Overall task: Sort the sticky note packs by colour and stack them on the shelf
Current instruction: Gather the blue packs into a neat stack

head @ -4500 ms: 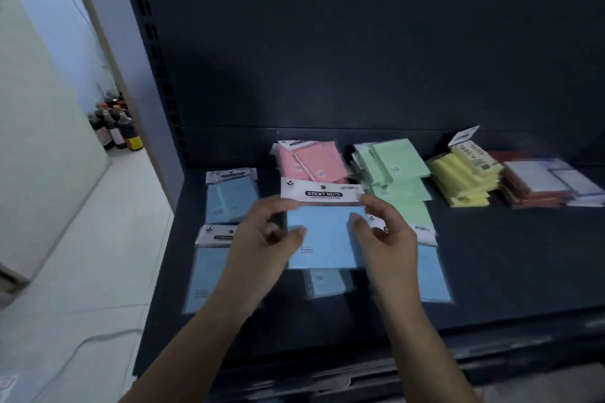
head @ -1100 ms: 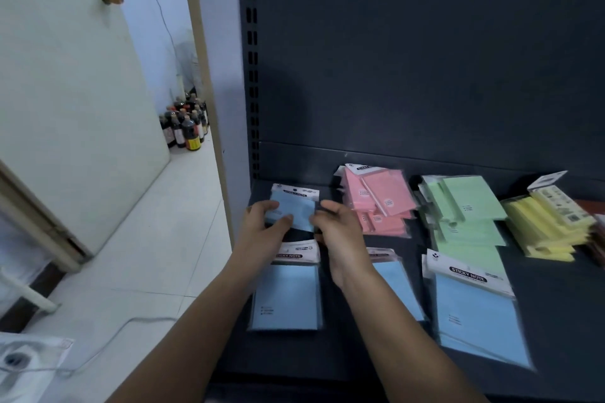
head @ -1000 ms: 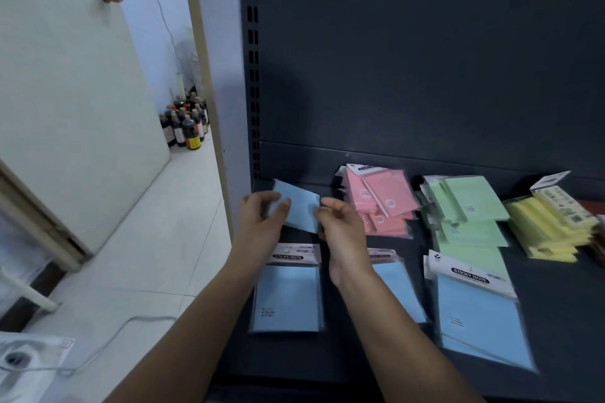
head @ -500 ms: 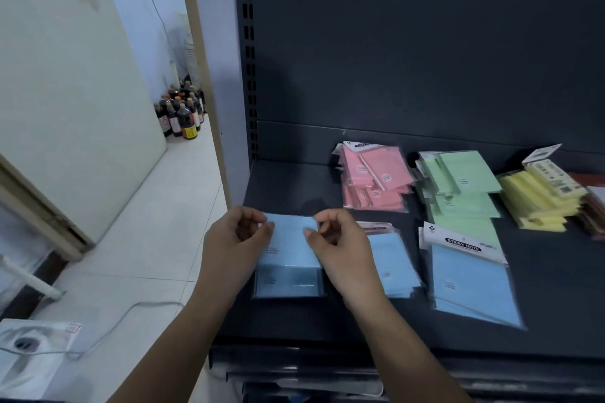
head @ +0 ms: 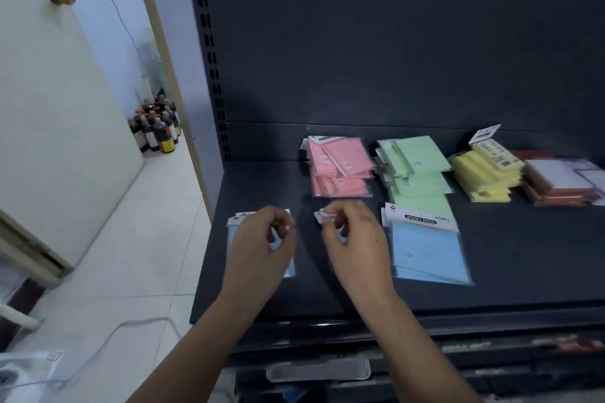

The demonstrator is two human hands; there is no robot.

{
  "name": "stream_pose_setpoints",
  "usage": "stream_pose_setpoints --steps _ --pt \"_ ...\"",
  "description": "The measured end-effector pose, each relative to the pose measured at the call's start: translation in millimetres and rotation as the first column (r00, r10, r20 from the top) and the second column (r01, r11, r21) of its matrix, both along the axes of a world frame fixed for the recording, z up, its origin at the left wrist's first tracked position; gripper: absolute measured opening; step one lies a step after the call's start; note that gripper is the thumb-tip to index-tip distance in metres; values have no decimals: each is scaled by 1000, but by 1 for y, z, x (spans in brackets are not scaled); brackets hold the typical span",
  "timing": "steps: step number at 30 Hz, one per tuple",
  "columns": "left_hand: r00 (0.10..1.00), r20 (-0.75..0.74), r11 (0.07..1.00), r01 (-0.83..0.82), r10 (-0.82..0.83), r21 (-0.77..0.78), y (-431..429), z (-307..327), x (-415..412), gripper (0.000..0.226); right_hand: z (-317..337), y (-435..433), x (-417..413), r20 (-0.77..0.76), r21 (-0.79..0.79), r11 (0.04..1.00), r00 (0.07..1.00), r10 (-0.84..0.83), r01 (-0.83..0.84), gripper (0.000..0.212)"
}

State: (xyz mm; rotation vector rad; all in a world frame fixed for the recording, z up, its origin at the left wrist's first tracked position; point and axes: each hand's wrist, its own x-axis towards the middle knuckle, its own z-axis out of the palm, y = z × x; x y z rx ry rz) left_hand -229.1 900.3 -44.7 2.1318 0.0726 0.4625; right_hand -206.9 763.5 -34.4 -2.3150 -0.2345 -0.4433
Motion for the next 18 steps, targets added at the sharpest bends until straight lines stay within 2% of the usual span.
stream_pose_setpoints --steps 3,5,8,11,14,16,18 --pt "978 13 975 206 -208 85 -41 5 6 12 -2 -44 4 -36 -36 981 981 -191 190 17" --pt "949 -37 930 315 -314 192 -68 3 11 23 -8 -74 4 -134 -144 938 933 -335 316 30" --pt "946 -98 860 322 -309 395 -98 -2 21 36 -14 -108 1 -221 -288 862 847 -483 416 46" --pt "950 -137 807 310 -279 503 -119 -6 29 42 -17 -129 -2 -271 -345 824 794 -545 449 57" --pt "939 -214 761 343 -269 551 -136 -11 34 50 -24 -141 -3 -329 -380 819 764 -554 431 59" --pt "942 -196 769 336 -273 543 -145 -13 35 51 -27 -147 -4 -351 -357 834 767 -538 421 58" --pt "953 -159 815 304 -259 493 -152 -12 36 50 -27 -150 -3 -354 -294 855 782 -513 427 55"
